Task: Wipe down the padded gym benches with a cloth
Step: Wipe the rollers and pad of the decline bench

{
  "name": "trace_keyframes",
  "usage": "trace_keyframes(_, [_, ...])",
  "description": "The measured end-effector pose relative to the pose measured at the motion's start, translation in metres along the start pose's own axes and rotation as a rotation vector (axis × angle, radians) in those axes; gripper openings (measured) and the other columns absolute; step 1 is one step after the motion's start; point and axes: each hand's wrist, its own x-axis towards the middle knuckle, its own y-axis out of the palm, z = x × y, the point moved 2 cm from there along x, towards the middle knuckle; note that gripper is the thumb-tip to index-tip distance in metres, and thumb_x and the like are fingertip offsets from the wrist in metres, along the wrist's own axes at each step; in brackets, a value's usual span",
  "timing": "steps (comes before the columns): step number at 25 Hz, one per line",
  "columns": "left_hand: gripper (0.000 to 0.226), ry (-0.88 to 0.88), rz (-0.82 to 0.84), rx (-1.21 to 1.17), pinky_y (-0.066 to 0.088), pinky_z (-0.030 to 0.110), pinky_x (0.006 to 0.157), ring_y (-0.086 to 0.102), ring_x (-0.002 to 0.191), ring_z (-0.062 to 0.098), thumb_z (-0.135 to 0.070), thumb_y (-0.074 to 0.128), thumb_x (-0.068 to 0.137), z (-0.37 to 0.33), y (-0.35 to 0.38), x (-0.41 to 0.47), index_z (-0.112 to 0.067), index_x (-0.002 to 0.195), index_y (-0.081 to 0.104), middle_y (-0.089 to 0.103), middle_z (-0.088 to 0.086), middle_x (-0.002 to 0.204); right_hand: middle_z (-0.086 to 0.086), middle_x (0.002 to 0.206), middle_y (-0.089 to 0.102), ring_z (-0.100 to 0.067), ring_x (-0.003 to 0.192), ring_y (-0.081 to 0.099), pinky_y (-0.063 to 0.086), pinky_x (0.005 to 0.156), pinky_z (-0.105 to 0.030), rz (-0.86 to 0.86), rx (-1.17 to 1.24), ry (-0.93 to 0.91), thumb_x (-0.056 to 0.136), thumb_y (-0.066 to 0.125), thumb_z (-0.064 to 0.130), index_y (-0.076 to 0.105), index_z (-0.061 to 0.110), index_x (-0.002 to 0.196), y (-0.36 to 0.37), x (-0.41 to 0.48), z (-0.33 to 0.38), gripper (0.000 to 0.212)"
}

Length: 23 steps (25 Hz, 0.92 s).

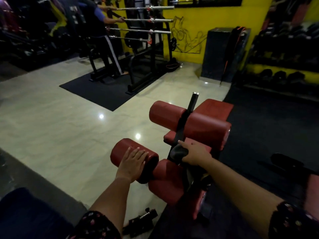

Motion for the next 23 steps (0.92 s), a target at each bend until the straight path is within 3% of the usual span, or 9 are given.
trace_keyframes(3, [0.049,0.161,0.034,-0.065,0.034,0.043,0.112,0.065,0.112,0.017,-0.043,0.033,0.093,0.012,0.011,0.015,-0.028,0.123,0.068,0.070,-0.006,0.118,-0.010,0.142,0.031,-0.042,0.122,0.040,0.042,0.103,-0.048,0.123,0.023,0.078,0.081,0.062,0.044,0.023,0.053,0.146,0.026,-0.008,0.006,0.076])
trace_keyframes(5, [0.048,0.256,-0.007,-0.104,0.030,0.039,0.108,0.067,0.106,0.017,-0.043,0.033,0.094,0.016,0.015,0.026,-0.028,0.124,0.067,0.070,-0.006,0.116,-0.010,0.148,0.020,-0.045,0.131,0.031,0.034,0.110,-0.048,0.136,0.057,0.109,0.083,0.064,0.055,0.023,0.045,0.147,0.040,-0.018,0.011,0.077])
trace_keyframes(7, [0.049,0.341,0.026,-0.105,0.026,0.039,0.107,0.065,0.109,0.018,-0.044,0.031,0.096,0.024,0.022,0.037,-0.028,0.130,0.063,0.068,-0.004,0.120,-0.011,0.152,0.020,-0.043,0.134,0.033,0.034,0.111,-0.047,0.095,0.112,0.142,0.077,0.065,0.067,0.025,0.042,0.147,0.045,-0.023,0.015,0.084])
trace_keyframes(10, [0.050,0.437,-0.007,-0.111,0.026,0.042,0.108,0.063,0.114,0.020,-0.044,0.031,0.097,0.029,0.035,0.050,-0.026,0.133,0.061,0.066,-0.001,0.125,-0.010,0.135,0.042,-0.033,0.117,0.053,0.046,0.098,-0.039,0.046,0.026,0.138,0.083,0.067,0.047,0.027,0.041,0.146,0.040,-0.027,0.021,0.075])
trace_keyframes(13, [0.049,0.476,-0.120,-0.239,0.028,0.045,0.110,0.062,0.114,0.022,-0.043,0.033,0.097,0.031,0.043,0.050,-0.025,0.134,0.059,0.064,0.000,0.126,-0.005,0.123,0.045,-0.030,0.105,0.057,0.051,0.086,-0.041,-0.030,-0.120,0.103,0.087,0.058,0.029,0.030,0.045,0.144,0.030,-0.036,0.039,0.066])
trace_keyframes(17, [0.048,0.512,-0.257,-0.311,0.030,0.047,0.111,0.060,0.112,0.021,-0.042,0.035,0.096,0.036,0.046,0.049,-0.026,0.135,0.059,0.064,-0.002,0.127,-0.007,0.131,0.042,-0.035,0.104,0.052,0.046,0.077,-0.040,-0.217,-0.421,0.108,0.095,0.050,0.028,0.037,0.043,0.144,0.019,-0.027,0.081,0.053])
trace_keyframes(20, [0.048,0.522,-0.293,-0.351,0.029,0.046,0.111,0.060,0.113,0.021,-0.042,0.036,0.096,0.038,0.048,0.047,-0.026,0.136,0.057,0.063,-0.002,0.128,-0.015,0.137,0.039,-0.040,0.104,0.051,0.045,0.078,-0.042,-0.213,-0.555,0.148,0.098,0.045,0.025,0.043,0.032,0.141,0.046,-0.031,0.113,0.044])
trace_keyframes(23, [0.044,0.569,-0.360,-0.349,0.035,0.046,0.106,0.062,0.111,0.022,-0.042,0.025,0.103,0.040,0.053,0.051,-0.026,0.137,0.048,0.064,0.000,0.127,-0.020,0.127,0.052,-0.038,0.079,0.056,0.046,0.060,-0.039,-0.314,-0.680,0.062,0.083,0.053,0.026,0.062,0.025,0.125,0.088,-0.056,0.127,0.043])
